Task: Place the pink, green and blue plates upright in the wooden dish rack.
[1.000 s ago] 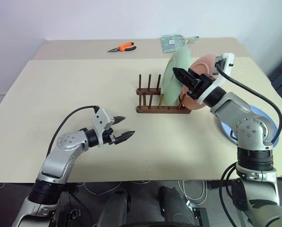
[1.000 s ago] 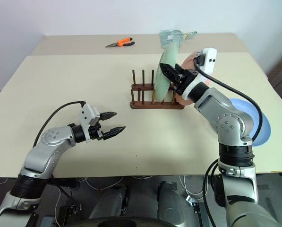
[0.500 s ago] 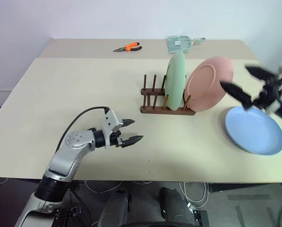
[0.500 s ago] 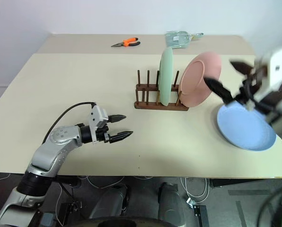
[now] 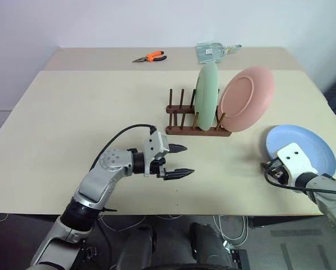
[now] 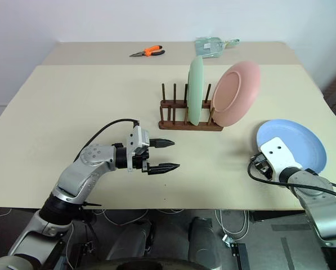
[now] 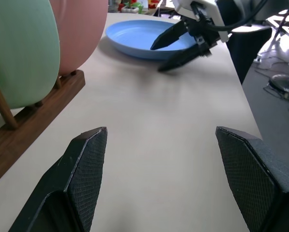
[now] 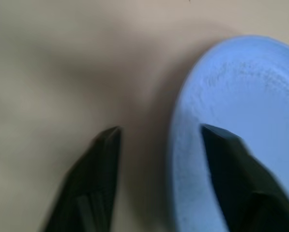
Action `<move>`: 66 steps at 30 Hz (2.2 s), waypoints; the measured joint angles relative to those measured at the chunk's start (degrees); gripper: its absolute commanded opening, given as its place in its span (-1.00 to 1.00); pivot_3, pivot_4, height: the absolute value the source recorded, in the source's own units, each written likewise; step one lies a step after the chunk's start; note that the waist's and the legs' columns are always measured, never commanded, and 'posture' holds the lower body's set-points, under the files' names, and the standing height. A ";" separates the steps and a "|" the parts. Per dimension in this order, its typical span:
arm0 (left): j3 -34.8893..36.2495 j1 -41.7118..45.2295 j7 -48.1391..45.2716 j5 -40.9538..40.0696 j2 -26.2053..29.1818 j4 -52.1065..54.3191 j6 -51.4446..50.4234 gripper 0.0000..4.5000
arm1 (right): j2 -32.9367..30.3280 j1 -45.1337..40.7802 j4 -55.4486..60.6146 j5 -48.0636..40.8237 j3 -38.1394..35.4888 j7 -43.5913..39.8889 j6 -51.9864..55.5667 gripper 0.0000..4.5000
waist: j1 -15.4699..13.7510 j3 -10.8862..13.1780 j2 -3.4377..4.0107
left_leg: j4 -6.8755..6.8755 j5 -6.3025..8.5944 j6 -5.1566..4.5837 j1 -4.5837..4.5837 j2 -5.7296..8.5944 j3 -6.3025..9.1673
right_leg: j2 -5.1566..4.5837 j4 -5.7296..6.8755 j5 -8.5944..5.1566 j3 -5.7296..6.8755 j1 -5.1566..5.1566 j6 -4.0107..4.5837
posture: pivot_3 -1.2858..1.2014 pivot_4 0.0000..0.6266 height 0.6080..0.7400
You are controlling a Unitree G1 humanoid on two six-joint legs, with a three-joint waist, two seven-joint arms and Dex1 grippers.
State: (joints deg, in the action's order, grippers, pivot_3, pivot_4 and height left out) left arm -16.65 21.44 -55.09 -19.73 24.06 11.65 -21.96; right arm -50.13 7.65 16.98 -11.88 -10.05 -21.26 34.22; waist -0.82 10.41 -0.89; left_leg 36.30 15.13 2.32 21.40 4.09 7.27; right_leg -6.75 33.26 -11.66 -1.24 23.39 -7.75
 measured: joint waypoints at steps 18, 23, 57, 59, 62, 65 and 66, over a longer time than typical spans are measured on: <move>9.33 -2.84 7.36 2.76 1.55 -7.84 7.53 0.63 | 11.25 -43.81 6.50 -21.48 -17.59 4.43 1.92 -0.99 | 0.46 0.04 0.10 | -0.15 0.00 0.00 -0.02 -0.05 0.28 | 0.09 0.06 0.19 0.16 0.06 -0.01 | 0.03 -0.52 1.00; 15.64 -5.01 9.88 3.51 3.05 -12.33 12.79 0.63 | 21.83 -52.79 9.41 -43.92 -14.26 8.86 10.14 -0.99 | 0.41 0.05 0.11 | -0.13 0.00 0.00 0.01 -0.03 0.35 | 0.05 0.06 0.20 0.13 0.08 0.03 | 0.03 -0.52 1.00; 18.35 -9.90 11.57 3.38 3.49 -10.45 15.00 0.63 | 47.22 -57.74 -16.06 -52.19 -0.39 36.52 7.56 0.34 | 2.00 0.02 0.18 | -0.25 -0.04 0.07 0.06 0.01 0.24 | 0.11 0.77 0.23 0.06 0.62 0.01 | 0.03 -0.52 1.00; 18.03 -9.85 11.58 3.40 3.24 -10.41 14.92 0.63 | 41.32 -58.54 -12.70 -46.63 4.27 30.50 7.13 0.34 | 1.81 0.02 0.18 | -0.23 -0.05 0.07 0.12 0.02 0.24 | 0.11 0.76 0.22 0.07 0.64 0.00 | 0.03 -0.52 1.00; 17.83 -9.97 11.56 3.43 3.11 -10.37 14.71 0.63 | 30.98 -59.17 -1.83 -38.77 9.82 19.23 5.64 0.20 | 1.82 -0.02 0.11 | -0.25 -0.04 0.07 0.11 0.02 0.22 | 0.09 0.73 0.19 0.07 0.62 -0.05 | 0.03 -0.52 1.00; 16.37 -9.83 11.04 3.43 2.65 -9.17 14.34 0.63 | 21.72 -56.41 5.95 -35.38 9.53 11.56 4.82 -0.31 | 1.53 -0.09 -0.02 | -0.19 -0.04 0.07 0.10 0.01 0.26 | 0.08 0.67 0.17 0.11 0.50 -0.05 | 0.03 -0.52 1.00; 15.69 -9.81 10.64 3.41 2.54 -8.44 14.04 0.63 | 18.38 -54.51 7.07 -34.37 8.77 10.02 4.89 -0.52 | 1.31 -0.10 -0.05 | -0.16 -0.04 0.08 0.09 0.01 0.30 | 0.07 0.55 0.12 0.15 0.38 -0.08 | 0.03 -0.52 1.00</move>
State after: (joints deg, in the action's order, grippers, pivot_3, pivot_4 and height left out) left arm -0.96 11.63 -44.45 -16.32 26.60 3.21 -7.92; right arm -31.76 -46.86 24.05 -46.25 -1.28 -11.24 39.11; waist 0.49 10.31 -0.94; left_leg 36.14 15.09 2.40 21.49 4.10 7.57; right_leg -6.68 33.81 -11.54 -1.09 23.77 -7.83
